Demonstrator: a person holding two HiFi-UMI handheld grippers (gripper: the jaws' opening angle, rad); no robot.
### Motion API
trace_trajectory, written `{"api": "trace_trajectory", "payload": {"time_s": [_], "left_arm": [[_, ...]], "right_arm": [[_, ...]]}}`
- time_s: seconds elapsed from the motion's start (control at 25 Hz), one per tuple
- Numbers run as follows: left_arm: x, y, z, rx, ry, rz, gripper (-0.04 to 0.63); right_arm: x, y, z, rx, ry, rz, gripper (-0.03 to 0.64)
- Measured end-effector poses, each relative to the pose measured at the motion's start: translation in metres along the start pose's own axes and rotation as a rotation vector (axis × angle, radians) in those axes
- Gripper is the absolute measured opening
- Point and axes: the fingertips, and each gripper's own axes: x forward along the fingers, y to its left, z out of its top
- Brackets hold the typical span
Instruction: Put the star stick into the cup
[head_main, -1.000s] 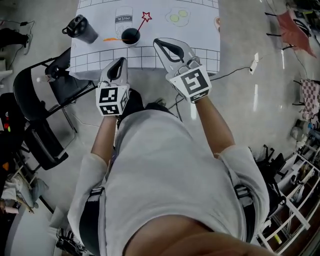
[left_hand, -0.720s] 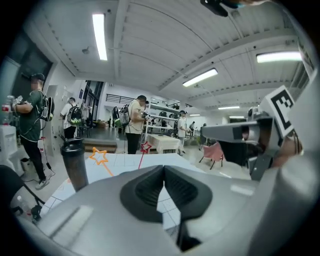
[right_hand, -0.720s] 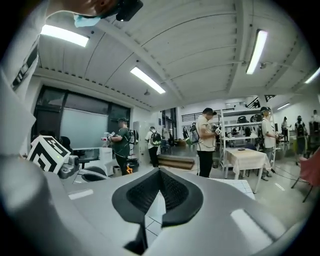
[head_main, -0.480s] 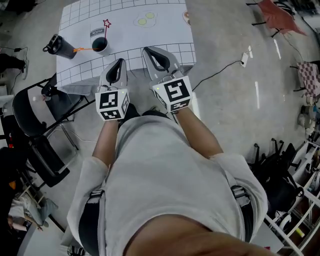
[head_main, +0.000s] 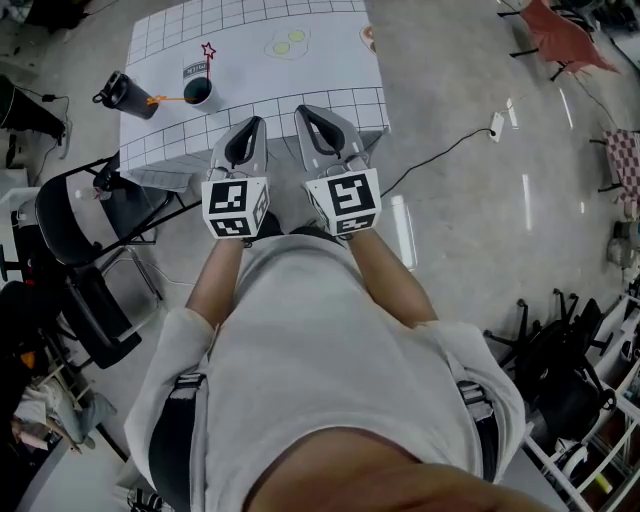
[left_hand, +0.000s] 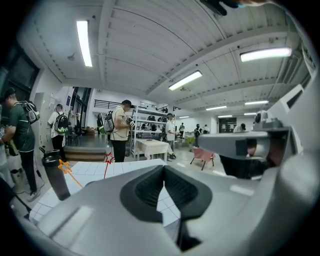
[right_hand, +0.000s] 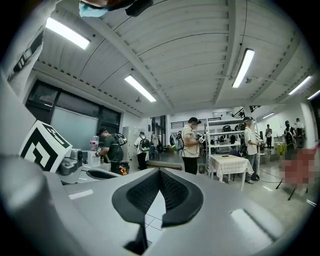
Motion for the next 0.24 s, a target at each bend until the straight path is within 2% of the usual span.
{"api": "trace_trajectory", "payload": {"time_s": [0.24], "left_arm": [[-0.0008,-0.0063,-0.0015,0.022,0.028,-0.016,0.003]], "right_arm": [[0.0005,0.0027,-0.005,0.041,0.01,-0.008,-0.002]]}}
